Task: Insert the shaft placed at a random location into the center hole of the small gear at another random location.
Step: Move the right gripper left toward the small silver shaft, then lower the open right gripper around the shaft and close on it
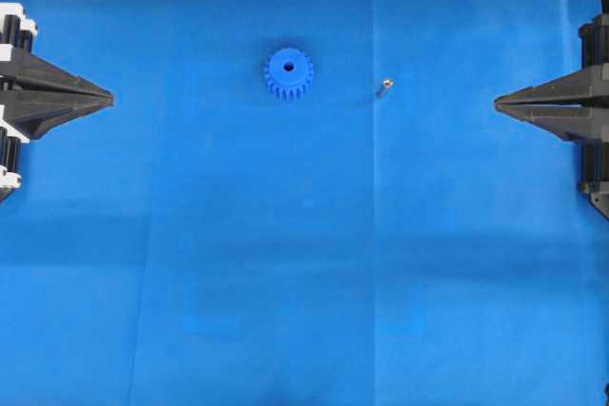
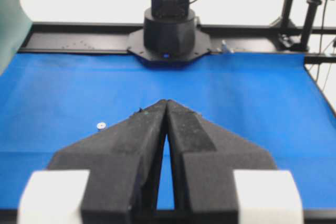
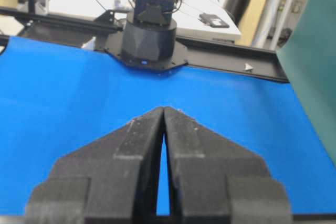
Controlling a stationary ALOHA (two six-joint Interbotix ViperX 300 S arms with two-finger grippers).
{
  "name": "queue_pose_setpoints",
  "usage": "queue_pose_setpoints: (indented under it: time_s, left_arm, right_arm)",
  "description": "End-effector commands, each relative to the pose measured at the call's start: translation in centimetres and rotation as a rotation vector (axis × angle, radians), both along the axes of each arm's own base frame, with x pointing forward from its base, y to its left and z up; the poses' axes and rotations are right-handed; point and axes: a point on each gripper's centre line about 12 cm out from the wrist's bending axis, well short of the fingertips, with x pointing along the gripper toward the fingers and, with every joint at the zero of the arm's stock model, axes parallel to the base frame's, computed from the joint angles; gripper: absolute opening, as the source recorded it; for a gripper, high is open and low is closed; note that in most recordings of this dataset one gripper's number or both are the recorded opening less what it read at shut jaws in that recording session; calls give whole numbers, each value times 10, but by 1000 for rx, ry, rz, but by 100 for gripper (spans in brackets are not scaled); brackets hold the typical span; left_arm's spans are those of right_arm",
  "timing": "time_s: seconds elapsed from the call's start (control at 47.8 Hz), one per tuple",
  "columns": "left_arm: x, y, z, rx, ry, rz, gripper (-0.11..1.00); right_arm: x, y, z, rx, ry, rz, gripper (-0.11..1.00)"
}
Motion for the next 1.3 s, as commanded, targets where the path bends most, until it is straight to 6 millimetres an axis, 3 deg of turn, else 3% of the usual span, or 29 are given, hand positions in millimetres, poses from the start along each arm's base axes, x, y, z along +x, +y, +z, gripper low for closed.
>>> queue_pose_setpoints:
  time_s: [0.0,0.23,0.545,0.628,0.691,0.942,1.089,1.277]
  left_arm:
    - [1,-2,6,-3,-14,-10,0]
    - [-2,-2,8,-5,-15,-10,0]
    - [-5,-2,9,-3,-17,-10,0]
    - [-6,-2,10,-3,-18,-10,0]
    - [-6,-2,10,-3,-20,-10,0]
    - [-6,-1,8,-3,-12,-8,0]
    - [-7,-2,8,-3,-14,-10,0]
    - [-8,-2,8,-3,-15,-10,0]
  right_arm:
    - [4,0,13,-18,-28,-2,0]
    - [12,-6,11,-29,17,-31,-6]
    - [29,-26,-15,-9,91,-113,-4]
    - [37,-30,-26,7,123,-129,3]
    - [43,-34,-34,18,142,-143,15]
    - [71,-54,-83,65,227,-223,84]
    - [84,-64,-111,89,274,-265,77]
    - [92,-74,-142,128,328,-324,78]
